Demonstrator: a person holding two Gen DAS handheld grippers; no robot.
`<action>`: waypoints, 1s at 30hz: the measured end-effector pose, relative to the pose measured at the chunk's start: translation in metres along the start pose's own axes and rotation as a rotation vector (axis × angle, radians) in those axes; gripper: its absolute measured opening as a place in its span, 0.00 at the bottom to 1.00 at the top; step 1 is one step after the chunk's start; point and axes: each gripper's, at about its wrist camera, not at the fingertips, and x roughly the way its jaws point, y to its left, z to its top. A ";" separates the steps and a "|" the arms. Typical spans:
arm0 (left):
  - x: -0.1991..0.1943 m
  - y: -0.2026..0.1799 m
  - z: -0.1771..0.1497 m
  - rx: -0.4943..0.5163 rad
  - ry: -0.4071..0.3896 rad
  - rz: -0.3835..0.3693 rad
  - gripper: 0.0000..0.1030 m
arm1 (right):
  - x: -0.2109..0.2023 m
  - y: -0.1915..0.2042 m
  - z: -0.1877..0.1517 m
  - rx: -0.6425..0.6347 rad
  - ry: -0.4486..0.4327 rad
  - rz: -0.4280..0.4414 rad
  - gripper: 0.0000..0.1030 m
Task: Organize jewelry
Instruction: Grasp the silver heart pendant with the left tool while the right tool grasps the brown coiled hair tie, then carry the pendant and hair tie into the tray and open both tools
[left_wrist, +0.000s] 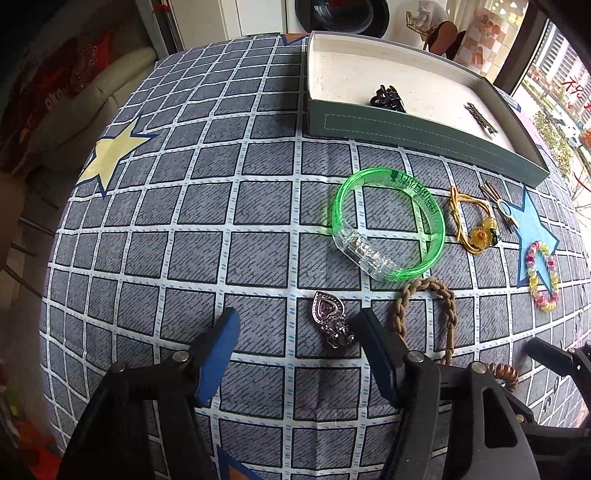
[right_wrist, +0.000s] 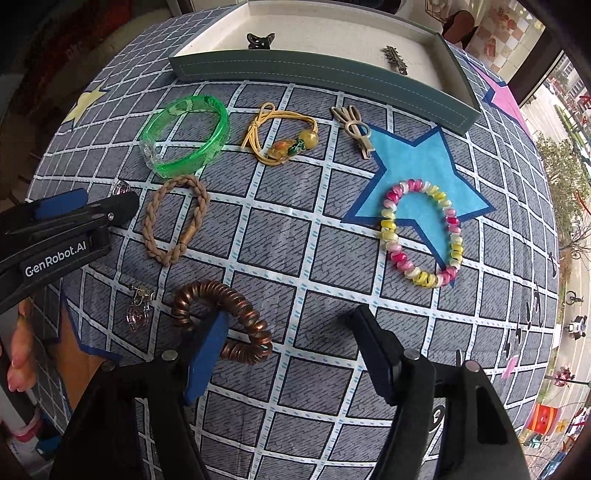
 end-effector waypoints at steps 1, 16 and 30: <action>-0.001 -0.003 0.000 0.005 0.001 -0.002 0.66 | 0.000 0.006 0.000 -0.014 -0.005 -0.007 0.60; -0.018 -0.004 0.006 0.013 -0.015 -0.083 0.29 | -0.016 -0.023 -0.012 0.114 -0.023 0.132 0.13; -0.071 0.000 0.016 0.068 -0.111 -0.152 0.29 | -0.052 -0.072 -0.009 0.222 -0.077 0.259 0.13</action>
